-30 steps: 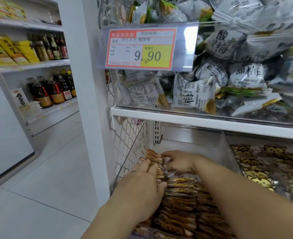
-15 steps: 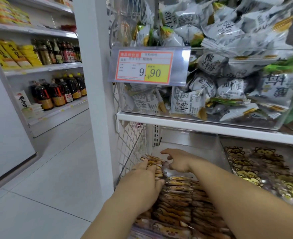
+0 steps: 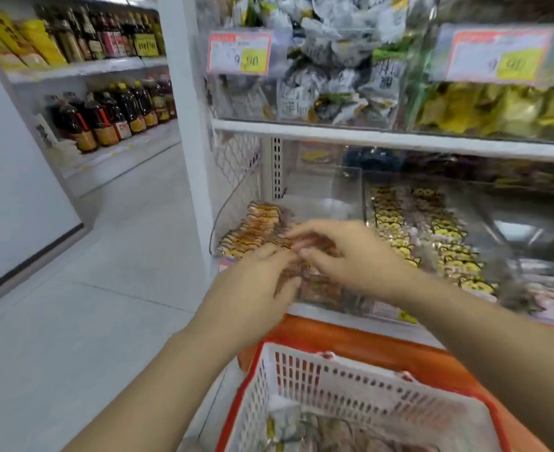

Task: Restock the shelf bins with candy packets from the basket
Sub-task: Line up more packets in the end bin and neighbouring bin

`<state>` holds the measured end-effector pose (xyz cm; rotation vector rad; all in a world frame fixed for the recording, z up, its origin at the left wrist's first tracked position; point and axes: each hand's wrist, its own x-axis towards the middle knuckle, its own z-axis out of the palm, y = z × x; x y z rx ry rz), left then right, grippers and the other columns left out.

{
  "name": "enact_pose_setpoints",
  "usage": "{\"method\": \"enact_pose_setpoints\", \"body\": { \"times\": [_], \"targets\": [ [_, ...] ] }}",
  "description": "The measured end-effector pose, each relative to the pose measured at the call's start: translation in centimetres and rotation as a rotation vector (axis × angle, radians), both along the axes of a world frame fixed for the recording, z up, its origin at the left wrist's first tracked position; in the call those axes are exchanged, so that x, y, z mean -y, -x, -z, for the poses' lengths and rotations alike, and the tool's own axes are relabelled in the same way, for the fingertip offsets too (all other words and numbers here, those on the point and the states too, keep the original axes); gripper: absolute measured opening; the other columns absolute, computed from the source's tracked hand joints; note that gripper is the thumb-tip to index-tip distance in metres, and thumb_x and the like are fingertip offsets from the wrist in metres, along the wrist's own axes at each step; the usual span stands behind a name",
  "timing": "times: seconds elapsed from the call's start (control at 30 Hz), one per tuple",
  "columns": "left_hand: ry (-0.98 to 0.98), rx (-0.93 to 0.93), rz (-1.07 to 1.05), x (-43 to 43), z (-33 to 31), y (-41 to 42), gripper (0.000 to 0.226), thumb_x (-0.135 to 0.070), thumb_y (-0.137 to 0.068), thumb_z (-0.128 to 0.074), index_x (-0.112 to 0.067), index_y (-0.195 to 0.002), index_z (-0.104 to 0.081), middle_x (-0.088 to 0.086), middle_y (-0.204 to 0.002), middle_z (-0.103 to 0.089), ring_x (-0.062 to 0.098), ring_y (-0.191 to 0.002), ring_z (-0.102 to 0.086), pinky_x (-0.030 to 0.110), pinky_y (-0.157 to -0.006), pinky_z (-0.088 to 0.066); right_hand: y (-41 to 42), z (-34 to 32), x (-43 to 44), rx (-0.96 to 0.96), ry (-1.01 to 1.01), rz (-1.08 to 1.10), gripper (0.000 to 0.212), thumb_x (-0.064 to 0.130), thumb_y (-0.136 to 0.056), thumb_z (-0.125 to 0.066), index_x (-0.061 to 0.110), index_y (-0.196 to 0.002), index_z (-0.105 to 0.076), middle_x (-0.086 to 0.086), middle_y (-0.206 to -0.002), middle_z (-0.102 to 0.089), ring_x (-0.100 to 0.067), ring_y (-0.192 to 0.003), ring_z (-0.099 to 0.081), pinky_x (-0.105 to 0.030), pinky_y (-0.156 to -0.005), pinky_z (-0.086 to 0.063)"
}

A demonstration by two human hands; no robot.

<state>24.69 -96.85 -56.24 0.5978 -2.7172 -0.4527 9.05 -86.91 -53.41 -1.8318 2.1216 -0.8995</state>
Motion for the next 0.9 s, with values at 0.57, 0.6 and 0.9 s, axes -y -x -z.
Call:
{"method": "enact_pose_setpoints", "body": {
  "times": [0.57,0.6,0.9],
  "targets": [
    [-0.379,0.746,-0.02,-9.9,27.0,-2.9,0.032,-0.032,-0.101,-0.045,-0.03,-0.129,-0.06,-0.003,-0.129,-0.063,0.019,-0.108,-0.063,0.036,-0.089,-0.055,0.6,30.3,-19.8,0.302,-0.764,0.348,0.022,0.026,-0.098,-0.052,0.031,-0.115,-0.064,0.015,-0.097,-0.057,-0.013,-0.091,-0.061,-0.03,-0.086,-0.051],
    [-0.409,0.801,-0.019,-9.8,28.5,-3.2,0.033,-0.03,-0.102,-0.044,-0.027,-0.131,-0.059,0.0,-0.131,-0.062,0.02,-0.11,-0.063,0.035,-0.09,-0.054,1.1,32.1,-20.6,0.303,-0.806,0.392,0.021,0.032,-0.095,-0.053,0.04,-0.112,-0.063,0.013,-0.103,-0.061,-0.017,-0.101,-0.062,-0.036,-0.093,-0.05],
    [-0.474,1.029,-0.013,-11.5,37.0,-3.7,0.063,-0.03,-0.099,-0.049,-0.033,-0.155,-0.019,0.008,-0.164,-0.011,0.036,-0.145,-0.025,0.047,-0.111,-0.038,0.2,42.2,-19.9,0.413,-1.023,0.41,0.046,0.03,-0.097,-0.056,0.025,-0.142,-0.048,-0.002,-0.148,-0.046,-0.022,-0.131,-0.048,-0.028,-0.097,-0.042]
  ]
}}
